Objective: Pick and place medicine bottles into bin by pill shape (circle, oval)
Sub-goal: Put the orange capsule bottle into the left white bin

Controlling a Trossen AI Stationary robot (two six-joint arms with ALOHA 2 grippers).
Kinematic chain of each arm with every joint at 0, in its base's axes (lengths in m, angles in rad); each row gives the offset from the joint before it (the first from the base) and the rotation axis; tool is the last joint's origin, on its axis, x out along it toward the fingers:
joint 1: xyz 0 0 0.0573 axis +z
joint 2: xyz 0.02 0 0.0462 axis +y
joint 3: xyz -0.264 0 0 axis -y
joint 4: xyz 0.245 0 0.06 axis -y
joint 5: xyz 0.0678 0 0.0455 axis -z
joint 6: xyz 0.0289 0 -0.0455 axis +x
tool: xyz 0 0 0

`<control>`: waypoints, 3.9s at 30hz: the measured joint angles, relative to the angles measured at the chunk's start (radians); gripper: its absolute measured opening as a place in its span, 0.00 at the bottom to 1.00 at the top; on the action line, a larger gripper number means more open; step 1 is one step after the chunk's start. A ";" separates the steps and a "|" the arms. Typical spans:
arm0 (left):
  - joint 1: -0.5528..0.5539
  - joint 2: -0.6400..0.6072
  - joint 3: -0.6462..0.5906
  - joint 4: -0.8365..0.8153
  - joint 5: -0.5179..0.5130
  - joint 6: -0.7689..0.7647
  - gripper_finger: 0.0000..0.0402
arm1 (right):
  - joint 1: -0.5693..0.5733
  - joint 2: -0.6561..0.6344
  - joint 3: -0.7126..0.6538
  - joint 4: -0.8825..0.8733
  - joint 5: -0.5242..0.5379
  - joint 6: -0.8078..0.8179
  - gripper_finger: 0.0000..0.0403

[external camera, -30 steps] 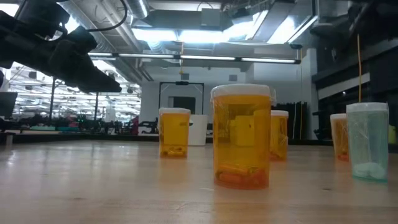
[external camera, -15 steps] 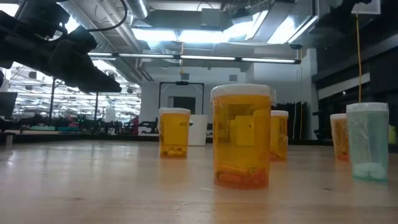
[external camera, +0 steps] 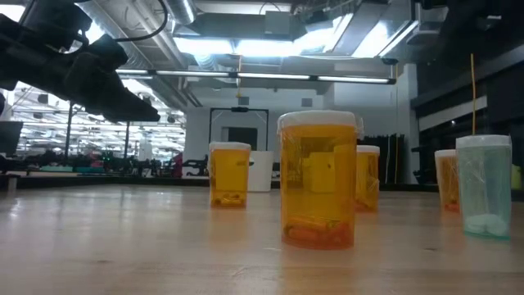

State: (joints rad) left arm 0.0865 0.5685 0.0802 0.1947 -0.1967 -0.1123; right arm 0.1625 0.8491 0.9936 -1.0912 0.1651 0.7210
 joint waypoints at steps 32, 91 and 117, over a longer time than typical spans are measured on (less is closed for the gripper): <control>0.000 0.000 0.000 0.000 0.000 0.074 0.39 | 0.053 0.043 -0.001 0.003 0.026 -0.338 0.82; 0.000 0.000 0.000 0.004 0.000 -0.122 0.39 | 0.053 0.043 -0.002 0.087 0.028 -0.389 0.82; -0.263 0.413 0.623 -0.468 -0.072 -0.094 0.39 | 0.053 0.044 -0.002 0.082 0.025 -0.335 0.82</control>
State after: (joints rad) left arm -0.1764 0.9815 0.7027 -0.2730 -0.2688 -0.2066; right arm 0.2153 0.8928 0.9920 -1.0095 0.1905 0.3858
